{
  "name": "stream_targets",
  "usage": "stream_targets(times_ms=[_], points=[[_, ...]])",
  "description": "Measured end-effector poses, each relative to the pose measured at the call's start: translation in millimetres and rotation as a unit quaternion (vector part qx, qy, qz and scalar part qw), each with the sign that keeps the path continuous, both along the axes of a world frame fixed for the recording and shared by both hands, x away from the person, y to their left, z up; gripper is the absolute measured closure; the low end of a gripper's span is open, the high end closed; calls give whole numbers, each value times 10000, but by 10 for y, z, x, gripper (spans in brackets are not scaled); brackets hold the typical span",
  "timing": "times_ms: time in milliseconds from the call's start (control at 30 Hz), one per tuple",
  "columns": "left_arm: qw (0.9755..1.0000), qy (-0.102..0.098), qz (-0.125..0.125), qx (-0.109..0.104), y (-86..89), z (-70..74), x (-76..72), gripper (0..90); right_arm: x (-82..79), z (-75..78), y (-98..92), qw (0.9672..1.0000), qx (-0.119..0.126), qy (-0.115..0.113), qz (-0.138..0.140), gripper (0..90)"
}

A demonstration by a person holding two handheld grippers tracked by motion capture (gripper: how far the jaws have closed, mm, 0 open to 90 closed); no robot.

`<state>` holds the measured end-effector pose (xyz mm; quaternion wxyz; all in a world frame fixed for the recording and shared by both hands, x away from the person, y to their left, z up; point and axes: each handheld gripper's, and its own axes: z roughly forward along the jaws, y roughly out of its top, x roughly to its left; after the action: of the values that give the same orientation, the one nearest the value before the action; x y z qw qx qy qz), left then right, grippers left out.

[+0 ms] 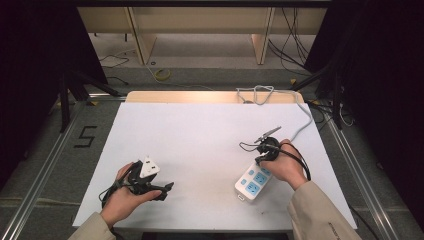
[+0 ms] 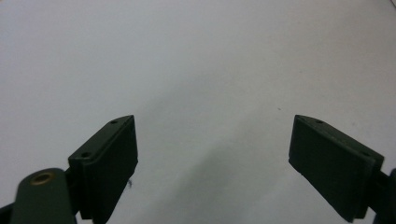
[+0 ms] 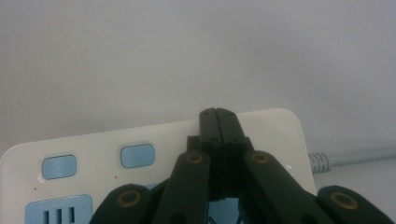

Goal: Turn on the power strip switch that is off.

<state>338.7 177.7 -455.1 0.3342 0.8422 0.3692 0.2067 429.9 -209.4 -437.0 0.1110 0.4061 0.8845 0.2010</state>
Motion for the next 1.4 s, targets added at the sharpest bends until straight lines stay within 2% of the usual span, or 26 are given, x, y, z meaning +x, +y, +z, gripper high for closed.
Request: stream_targets(times_ms=[567,667,933,1400], points=[[10000,1,-2,-5,-2,-1,1,151,-6,9,-8,9999,-14,-89,102,900],[10000,0,-4,-7,-1,0,1,151,-4,13,-23,9999,22,-44,117,900],[10000,6,-2,-1,0,2,2,151,-22,69,-77,9993,297,-212,-37,900],[10000,0,27,-17,4,1,3,151,-78,103,-152,9982,469,-364,-87,862]])
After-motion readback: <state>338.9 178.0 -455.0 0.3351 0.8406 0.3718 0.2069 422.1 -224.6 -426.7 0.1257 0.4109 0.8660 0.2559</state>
